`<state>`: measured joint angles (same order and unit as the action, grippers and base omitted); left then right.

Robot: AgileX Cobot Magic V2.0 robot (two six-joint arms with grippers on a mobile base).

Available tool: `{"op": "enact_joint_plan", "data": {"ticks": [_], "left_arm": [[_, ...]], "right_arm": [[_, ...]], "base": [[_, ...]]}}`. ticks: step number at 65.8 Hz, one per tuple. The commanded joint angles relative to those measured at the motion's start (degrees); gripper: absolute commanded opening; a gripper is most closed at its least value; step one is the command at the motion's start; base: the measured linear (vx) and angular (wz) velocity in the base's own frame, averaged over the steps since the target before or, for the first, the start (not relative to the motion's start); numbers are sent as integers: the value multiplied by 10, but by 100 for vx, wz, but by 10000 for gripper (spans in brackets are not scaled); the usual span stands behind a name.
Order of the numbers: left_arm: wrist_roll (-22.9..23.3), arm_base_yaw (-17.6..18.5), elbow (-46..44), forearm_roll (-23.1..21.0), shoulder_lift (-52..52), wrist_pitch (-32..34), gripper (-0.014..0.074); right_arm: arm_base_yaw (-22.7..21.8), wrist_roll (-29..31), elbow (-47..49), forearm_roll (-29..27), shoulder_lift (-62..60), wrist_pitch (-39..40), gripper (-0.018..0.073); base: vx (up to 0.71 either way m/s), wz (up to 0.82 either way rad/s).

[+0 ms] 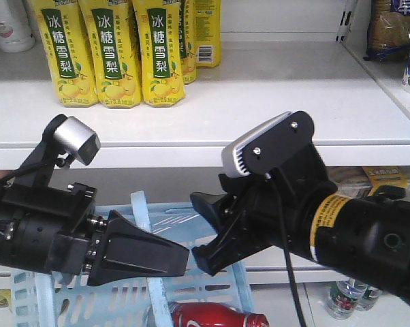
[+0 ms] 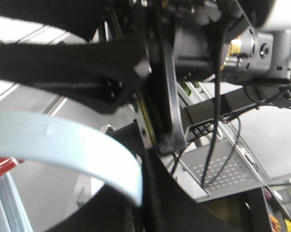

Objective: Place coke in basket with both arms
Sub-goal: 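Lower the bottle into the basket and open the right gripper, then withdraw the right gripper and swing the basket away with the left gripper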

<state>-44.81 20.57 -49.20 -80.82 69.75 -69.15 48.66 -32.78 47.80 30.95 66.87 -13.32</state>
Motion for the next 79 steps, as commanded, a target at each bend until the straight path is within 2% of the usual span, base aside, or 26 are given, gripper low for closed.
{"op": "enact_joint_plan", "data": {"ticks": [1,9,15,18,31,37,54,62,79], "left_arm": [[-12,2,-20,-74,-16,-20,-6],[-12,2,-20,-74,-16,-21,-6],[-12,2,-20,-74,-16,-20,-6],[-12,2,-20,-74,-16,-20,-6],[-12,2,-20,-74,-16,-20,-6],[-12,2,-20,-74,-16,-20,-6],[-12,2,-20,-74,-16,-20,-6],[-12,2,-20,-74,-16,-20,-6],[-11,2,-20,-75,-16,-20,-6]], "right_arm": [[0,1,20,33,-50,-36,276],[0,-2,20,55,-118,-127,150],[0,-2,20,58,-175,-174,20],[0,-2,20,58,-206,-190,-16],[0,-1,10,66,-335,-279,-5],[0,-6,-34,76,-396,-289,-5],[0,-86,-189,81,-534,-304,-5],[0,-91,-219,80,-564,-304,-5],[0,-92,-221,76,-570,-305,-5]], "base": [[0,0],[0,0],[0,0],[0,0],[0,0],[0,0],[0,0],[0,0],[0,0]]}}
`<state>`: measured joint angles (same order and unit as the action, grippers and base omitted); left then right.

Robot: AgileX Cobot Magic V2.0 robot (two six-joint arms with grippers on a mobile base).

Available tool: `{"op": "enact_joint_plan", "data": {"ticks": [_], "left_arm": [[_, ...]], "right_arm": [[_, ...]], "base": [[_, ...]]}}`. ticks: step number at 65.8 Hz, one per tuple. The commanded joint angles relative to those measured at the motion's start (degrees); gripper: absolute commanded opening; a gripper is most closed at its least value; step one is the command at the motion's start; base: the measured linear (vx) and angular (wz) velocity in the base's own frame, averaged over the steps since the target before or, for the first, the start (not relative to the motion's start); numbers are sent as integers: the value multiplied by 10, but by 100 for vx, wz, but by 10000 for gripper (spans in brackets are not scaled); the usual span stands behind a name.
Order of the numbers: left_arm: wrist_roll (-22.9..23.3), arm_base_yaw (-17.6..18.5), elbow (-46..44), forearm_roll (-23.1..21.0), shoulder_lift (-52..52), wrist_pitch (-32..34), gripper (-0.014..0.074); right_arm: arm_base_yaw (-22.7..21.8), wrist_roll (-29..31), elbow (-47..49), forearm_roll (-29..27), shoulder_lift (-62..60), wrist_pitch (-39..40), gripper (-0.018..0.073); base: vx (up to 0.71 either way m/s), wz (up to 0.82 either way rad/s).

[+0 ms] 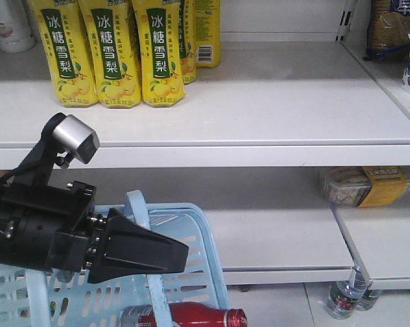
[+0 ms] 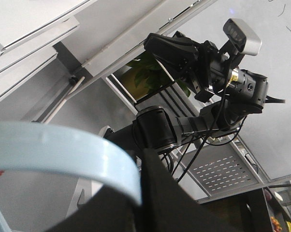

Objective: Place coke in basket with both arms
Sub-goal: 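Withdraw the right gripper and swing the basket away with the left gripper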

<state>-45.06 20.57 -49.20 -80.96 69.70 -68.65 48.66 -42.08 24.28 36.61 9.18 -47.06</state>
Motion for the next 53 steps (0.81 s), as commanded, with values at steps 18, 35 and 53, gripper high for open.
{"op": "enact_joint_plan", "data": {"ticks": [18,35,53], "left_arm": [[-9,2,-20,-73,-15,-25,-6],[-9,2,-20,-73,-15,-26,-6],[2,-1,-20,-66,-26,7,-6]], "right_arm": [[0,1,14,20,7,32,-5],[0,1,14,20,7,32,-5],[0,1,14,20,7,32,-5]], "base": [[0,0],[0,0],[0,0]]}}
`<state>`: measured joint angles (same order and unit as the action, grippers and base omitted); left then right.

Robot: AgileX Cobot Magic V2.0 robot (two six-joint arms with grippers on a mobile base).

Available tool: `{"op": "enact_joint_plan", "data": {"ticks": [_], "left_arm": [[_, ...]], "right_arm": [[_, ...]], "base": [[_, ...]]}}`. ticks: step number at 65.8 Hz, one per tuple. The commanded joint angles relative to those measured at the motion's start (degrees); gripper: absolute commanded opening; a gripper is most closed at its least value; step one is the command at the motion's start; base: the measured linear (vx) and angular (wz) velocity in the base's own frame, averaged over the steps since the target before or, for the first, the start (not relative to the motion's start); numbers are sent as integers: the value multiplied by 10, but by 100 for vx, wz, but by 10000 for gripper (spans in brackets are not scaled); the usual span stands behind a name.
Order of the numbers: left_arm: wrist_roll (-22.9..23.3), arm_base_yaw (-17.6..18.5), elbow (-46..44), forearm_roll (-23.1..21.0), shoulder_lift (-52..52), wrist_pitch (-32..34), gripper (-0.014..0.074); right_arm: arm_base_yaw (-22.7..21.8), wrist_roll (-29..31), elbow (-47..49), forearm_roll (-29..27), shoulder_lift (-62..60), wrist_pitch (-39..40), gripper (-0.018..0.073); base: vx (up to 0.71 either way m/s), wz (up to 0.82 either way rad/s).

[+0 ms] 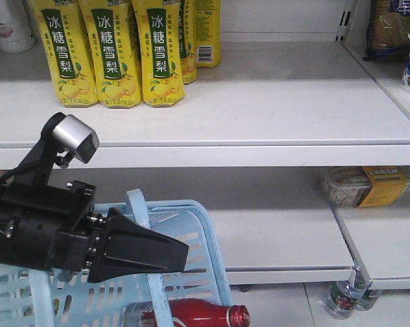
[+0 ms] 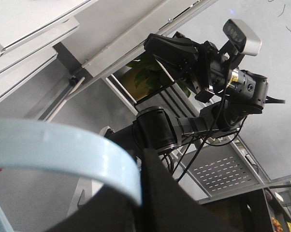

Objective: Place coke in basket with both arms
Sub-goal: 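Withdraw the right gripper and swing the basket away with the left gripper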

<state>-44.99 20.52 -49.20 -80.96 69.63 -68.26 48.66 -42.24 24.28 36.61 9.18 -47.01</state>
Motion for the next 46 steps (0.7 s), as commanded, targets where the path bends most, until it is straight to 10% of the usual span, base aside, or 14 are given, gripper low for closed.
{"op": "enact_joint_plan", "data": {"ticks": [1,10,29,46], "left_arm": [[10,0,-20,-62,-30,6,-6],[92,-1,-20,-7,-74,46,-6],[376,-1,-20,264,-195,171,-6],[421,-1,-20,378,-311,210,-6]], "right_arm": [[0,2,14,20,7,32,-5],[0,2,14,20,7,32,-5],[0,2,14,20,7,32,-5],[0,2,14,20,7,32,-5]], "base": [[0,0],[0,0],[0,0],[0,0]]}}
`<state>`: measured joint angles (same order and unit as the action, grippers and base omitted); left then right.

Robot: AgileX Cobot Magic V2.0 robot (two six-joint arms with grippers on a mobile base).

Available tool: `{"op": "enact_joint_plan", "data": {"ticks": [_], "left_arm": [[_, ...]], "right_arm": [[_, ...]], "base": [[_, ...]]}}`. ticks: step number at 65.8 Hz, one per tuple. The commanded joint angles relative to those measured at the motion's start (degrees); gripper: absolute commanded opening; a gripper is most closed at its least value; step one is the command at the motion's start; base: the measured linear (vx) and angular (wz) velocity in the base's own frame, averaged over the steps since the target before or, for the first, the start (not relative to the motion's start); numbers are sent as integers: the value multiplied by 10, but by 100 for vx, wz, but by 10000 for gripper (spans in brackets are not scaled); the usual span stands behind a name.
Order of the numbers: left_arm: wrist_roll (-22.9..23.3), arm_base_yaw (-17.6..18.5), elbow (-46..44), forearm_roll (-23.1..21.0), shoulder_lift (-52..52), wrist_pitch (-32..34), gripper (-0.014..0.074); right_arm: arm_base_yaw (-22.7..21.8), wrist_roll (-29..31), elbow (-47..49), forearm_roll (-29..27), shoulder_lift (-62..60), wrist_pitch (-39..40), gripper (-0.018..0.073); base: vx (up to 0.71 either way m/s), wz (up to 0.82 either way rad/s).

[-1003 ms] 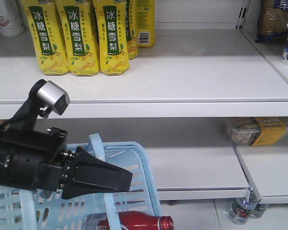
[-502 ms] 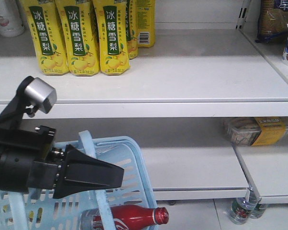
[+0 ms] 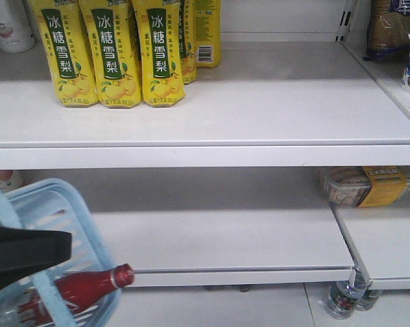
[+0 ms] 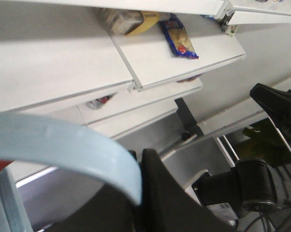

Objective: Place coke in basket with both arms
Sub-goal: 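Withdraw the right gripper and swing the basket away with the left gripper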

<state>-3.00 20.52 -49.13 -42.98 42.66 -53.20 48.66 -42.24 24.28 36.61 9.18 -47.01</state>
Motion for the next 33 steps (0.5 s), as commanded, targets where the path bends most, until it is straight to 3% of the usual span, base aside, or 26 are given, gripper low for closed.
{"op": "enact_joint_plan", "data": {"ticks": [1,15,33], "left_arm": [[1,-1,-21,3,-50,61,-6],[17,-1,34,83,-116,103,-6],[164,-1,189,226,-196,273,-6]], "right_arm": [[0,2,14,20,7,32,-5],[0,2,14,20,7,32,-5],[0,2,14,20,7,32,-5]], "base": [[0,0],[0,0],[0,0]]}}
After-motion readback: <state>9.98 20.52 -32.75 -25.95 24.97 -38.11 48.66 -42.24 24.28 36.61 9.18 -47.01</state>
